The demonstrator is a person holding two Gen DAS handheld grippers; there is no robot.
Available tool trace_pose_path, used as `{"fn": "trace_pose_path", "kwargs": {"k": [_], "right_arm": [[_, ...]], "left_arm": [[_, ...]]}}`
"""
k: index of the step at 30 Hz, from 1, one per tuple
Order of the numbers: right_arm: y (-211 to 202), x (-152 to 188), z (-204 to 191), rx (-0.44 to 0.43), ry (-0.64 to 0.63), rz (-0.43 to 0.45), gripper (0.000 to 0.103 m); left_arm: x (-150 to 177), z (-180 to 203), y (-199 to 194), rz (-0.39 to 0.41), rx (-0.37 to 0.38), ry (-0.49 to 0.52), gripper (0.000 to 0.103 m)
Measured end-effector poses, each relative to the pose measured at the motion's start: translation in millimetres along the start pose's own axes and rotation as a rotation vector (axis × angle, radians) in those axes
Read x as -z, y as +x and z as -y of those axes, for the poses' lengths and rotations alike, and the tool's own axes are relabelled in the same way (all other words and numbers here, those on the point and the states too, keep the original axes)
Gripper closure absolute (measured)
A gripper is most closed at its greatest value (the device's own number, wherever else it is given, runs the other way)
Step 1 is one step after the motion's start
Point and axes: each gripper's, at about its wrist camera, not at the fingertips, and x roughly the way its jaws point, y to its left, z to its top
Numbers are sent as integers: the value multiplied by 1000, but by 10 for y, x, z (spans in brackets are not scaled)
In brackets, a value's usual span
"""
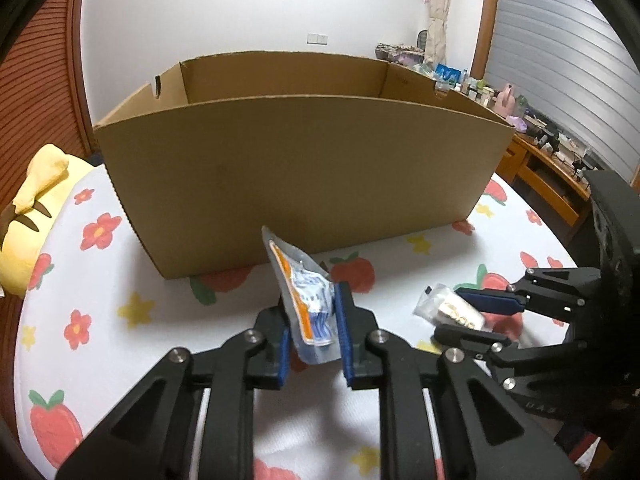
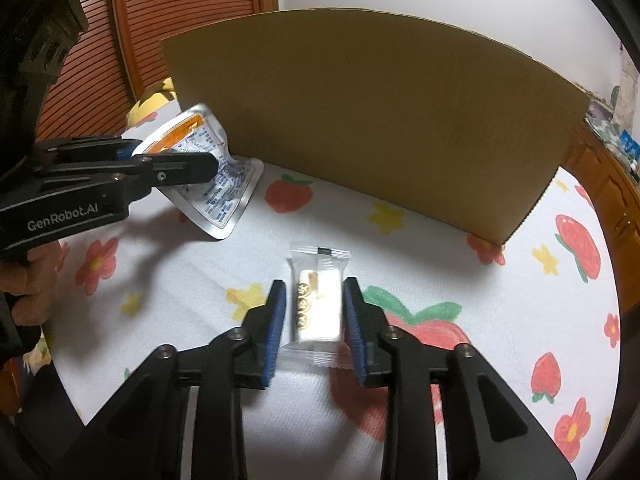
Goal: Organize snacks
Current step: 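Lift both held snacks off the bedspread toward the box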
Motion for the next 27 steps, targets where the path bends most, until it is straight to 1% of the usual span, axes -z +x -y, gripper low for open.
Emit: {"fn": "trace_pose_path", "kwargs": {"k": [2,4,7,11,20,21,23,24,25,27], "right_arm": [[12,-3,-9,-1,-5,-1,68],[22,-4,-16,-9,-9,-3,61],[36,-3,-39,-9,-16,-5,57],[47,-8,-49,-4,-26,-6,54],[62,-7,-6,1,-29,-7,54],[74,-15,-21,2,-27,-8,54],[66,-17,-32,6,-22,-10,65],[62,-17,-44,6,-22,-12,73],[61,-21,-63,8,-21,-13,84],[45,-19,-66,13,-15,-12,84]], "left_arm": [[12,9,-27,5,2,3,87],[26,13,-45,9,1,5,88],[62,11,-81,15,4,5,88],[92,-1,-153,26,16,-3,88],[128,31,-310,54,19,8,88],[129,35,-319,55,21,7,88],[134,43,-336,60,25,7,88],[135,42,-345,61,27,7,88],[133,41,-351,62,28,6,88],[136,29,-359,65,30,4,88]]}}
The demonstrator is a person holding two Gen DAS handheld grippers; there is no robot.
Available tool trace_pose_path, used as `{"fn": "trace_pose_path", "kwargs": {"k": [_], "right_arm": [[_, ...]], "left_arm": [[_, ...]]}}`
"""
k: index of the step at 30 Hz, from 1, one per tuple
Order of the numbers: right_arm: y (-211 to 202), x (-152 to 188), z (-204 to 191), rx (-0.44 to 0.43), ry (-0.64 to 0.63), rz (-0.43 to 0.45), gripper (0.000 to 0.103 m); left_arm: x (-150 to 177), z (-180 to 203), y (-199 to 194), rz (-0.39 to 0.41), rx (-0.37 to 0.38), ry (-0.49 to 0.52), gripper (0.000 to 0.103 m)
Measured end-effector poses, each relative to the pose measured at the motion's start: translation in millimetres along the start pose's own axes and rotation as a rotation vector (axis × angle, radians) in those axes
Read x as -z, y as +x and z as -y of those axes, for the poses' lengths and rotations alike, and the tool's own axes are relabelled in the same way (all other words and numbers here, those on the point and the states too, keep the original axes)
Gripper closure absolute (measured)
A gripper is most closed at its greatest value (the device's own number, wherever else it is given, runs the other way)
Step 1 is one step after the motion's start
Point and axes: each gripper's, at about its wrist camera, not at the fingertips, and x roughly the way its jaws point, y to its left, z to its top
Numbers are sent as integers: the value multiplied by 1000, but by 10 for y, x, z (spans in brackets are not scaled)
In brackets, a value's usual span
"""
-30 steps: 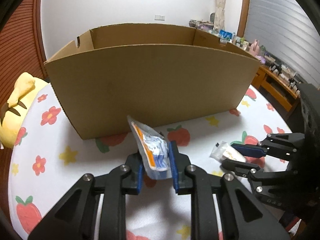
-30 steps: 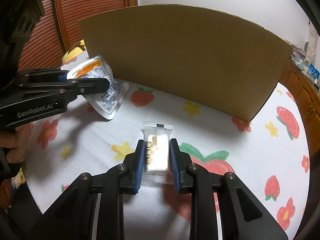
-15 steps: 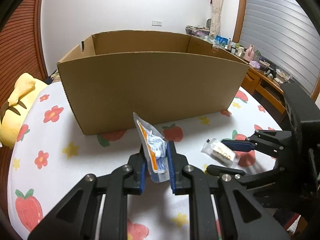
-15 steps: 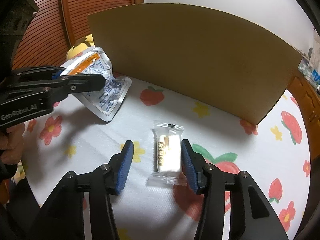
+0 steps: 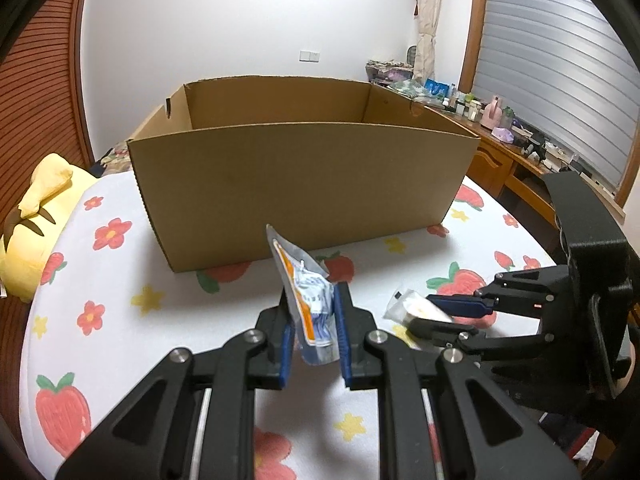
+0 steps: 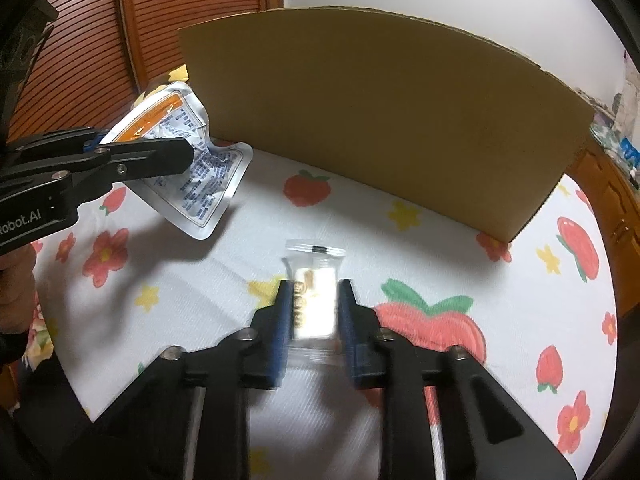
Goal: Organize snacks
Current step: 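Lift both held snacks off the bedspread toward the box, then carry both snacks over the box and open both tools to drop them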
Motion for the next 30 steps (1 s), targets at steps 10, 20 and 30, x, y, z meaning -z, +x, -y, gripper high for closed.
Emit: {"fn": "trace_pose_path", "kwargs": {"k": [10,20,30], "right_arm": [[-115,-1,63,9,26,33,84],[-649,-307,129,11,12,155,84],[-971,-875,316,8,-3,255,84]], "left_arm": [[-56,8,-150,32,12,-3,88],[-512,87,-589,134,28,32,88],[-1140,87,-735,209,9,94,88]]}}
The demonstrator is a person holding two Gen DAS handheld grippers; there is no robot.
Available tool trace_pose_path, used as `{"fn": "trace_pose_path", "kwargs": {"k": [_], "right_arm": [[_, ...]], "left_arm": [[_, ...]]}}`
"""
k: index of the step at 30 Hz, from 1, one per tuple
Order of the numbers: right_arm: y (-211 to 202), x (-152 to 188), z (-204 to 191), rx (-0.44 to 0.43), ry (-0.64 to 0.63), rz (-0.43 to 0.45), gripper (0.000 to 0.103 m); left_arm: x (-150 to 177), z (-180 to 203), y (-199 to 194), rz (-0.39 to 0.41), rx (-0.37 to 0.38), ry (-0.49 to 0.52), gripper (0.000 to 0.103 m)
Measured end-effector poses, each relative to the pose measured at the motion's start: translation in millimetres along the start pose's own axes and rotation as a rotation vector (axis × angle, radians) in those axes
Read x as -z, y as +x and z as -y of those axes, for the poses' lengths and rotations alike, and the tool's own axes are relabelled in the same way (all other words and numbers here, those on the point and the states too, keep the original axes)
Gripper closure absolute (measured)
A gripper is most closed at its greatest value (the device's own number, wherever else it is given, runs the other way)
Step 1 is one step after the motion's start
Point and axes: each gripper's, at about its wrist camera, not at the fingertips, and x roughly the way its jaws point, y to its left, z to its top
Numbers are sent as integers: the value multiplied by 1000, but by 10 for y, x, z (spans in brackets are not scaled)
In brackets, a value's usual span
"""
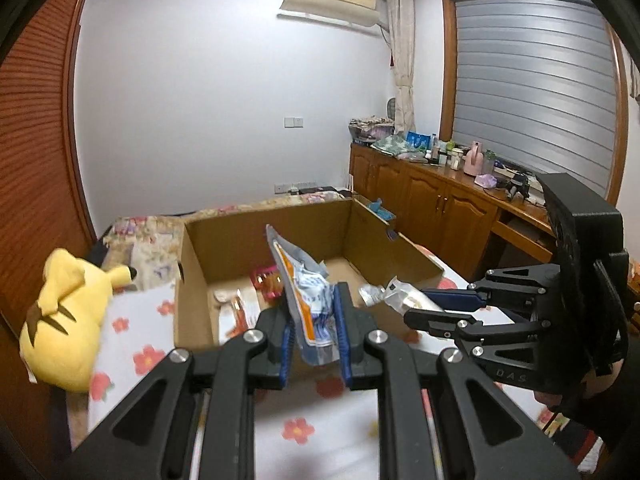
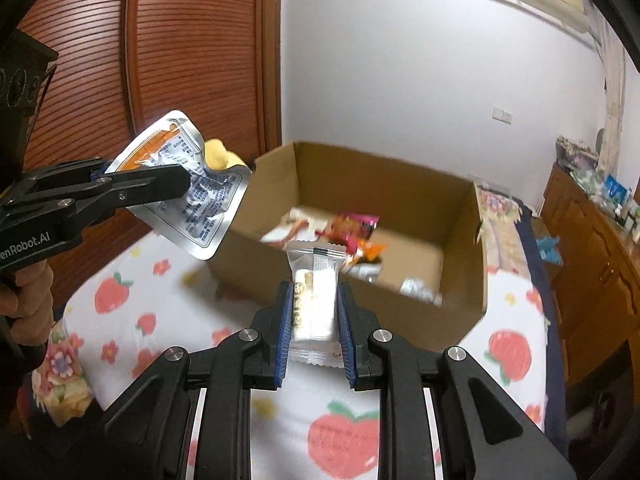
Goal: Organize snacks
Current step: 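Carry both snacks over the box and open both tools to drop them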
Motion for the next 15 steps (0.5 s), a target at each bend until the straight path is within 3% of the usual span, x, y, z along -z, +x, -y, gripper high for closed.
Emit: {"fn": "trace_pose_path", "kwargs": {"k": [8,15], "right_arm": [[258,-350,238,-3,11,17,84],[664,-440,479,-9,66,-28,83]], "left_arm": [[-187,-258,527,-56,-48,3,88],[-170,-403,948,-97,-69,-14,87]]}}
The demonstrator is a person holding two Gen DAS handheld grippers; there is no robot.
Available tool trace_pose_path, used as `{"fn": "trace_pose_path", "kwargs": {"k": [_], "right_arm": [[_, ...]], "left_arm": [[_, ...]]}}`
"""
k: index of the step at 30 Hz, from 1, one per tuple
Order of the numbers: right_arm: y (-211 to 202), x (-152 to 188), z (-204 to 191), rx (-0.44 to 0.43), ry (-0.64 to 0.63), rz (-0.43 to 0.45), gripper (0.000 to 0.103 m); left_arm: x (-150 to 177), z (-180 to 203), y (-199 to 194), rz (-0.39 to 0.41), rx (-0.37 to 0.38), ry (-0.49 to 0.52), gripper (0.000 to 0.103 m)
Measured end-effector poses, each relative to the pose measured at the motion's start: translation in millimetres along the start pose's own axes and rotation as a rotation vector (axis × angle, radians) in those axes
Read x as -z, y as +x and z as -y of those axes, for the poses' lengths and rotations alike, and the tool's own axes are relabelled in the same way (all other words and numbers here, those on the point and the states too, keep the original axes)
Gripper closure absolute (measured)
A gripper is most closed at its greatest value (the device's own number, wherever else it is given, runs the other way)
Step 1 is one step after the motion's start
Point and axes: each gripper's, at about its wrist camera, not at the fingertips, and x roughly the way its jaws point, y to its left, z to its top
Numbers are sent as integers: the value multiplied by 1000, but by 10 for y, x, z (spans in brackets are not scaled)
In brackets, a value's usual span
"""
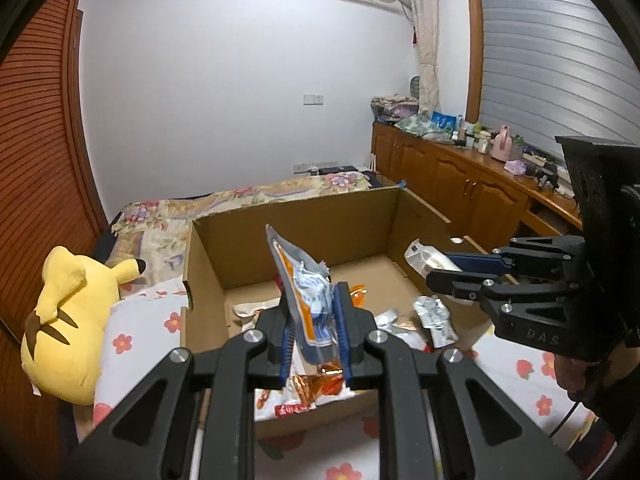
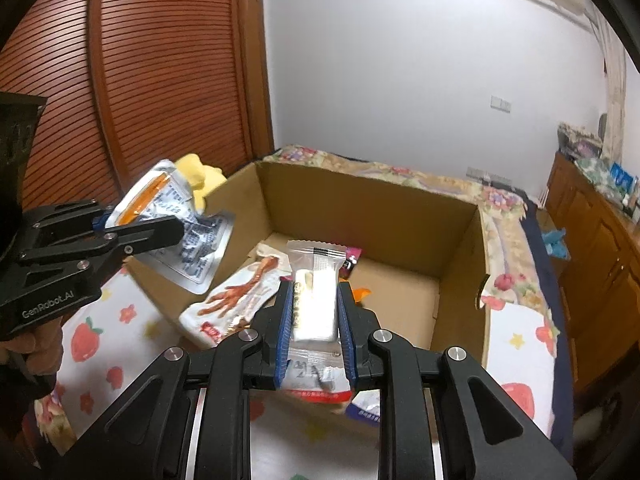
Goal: Organize snacks
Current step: 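Carry both snacks over the box and open both tools to drop them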
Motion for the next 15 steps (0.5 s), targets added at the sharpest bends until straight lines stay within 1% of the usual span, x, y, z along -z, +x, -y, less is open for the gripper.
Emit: {"fn": "trace_pose_path", "kwargs": {"k": [3,7,9,13,15], "right_arm": [[106,12,73,-1,22,-13,83],[199,44,123,11,33,-24,80],[231,50,145,20,40,-26,76],[214,78,153,24,55,-23,73],[173,90,136,28,57,-17,71]], "left_arm": [[21,-30,130,-18,-13,-4,87],[42,-38,232,-27,-25,-9,85],[59,-42,263,-30,-37,-12,78],[92,-45,255,-30,-41,-22,74],[105,-28,209,-26,-48,-23,68]]}}
